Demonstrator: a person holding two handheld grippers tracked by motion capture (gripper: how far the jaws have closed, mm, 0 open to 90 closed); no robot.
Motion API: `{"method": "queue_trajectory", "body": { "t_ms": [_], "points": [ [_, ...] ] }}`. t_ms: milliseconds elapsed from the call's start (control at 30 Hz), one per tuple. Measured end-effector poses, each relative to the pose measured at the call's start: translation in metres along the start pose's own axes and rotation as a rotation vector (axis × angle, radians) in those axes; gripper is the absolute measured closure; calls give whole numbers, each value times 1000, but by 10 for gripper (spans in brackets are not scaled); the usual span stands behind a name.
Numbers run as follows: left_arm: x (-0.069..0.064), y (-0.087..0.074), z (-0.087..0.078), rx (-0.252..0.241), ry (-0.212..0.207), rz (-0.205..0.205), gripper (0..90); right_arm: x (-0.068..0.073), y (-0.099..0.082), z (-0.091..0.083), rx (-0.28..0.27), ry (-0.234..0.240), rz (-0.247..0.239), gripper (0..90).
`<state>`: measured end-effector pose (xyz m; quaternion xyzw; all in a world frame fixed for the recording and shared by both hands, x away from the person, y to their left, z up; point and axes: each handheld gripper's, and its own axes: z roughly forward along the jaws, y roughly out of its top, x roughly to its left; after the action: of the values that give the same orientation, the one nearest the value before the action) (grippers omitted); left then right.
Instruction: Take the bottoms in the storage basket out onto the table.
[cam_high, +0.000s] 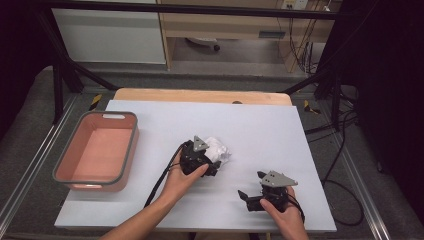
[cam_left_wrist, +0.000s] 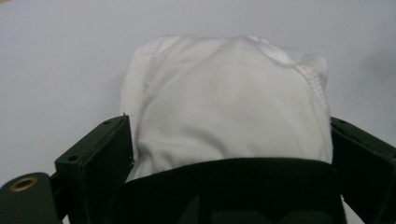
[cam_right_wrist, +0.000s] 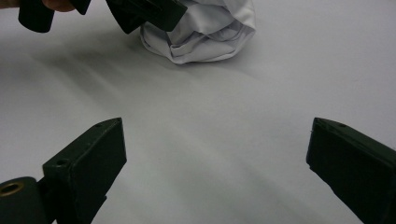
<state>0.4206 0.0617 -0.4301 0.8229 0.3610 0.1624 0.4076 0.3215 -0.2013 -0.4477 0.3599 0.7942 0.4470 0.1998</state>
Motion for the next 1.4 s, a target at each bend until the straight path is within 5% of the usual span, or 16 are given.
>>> {"method": "queue_trajectory", "body": {
  "t_ms": [500, 1400],
  "points": [
    [-1, 4, -17, -28, -2, 23, 61, 1, 0, -2, -4, -9, 2, 48],
    [-7, 14, -23, -41, -26, 42, 63, 1, 0, -3, -7, -5, 3, 48]
  ]
}}
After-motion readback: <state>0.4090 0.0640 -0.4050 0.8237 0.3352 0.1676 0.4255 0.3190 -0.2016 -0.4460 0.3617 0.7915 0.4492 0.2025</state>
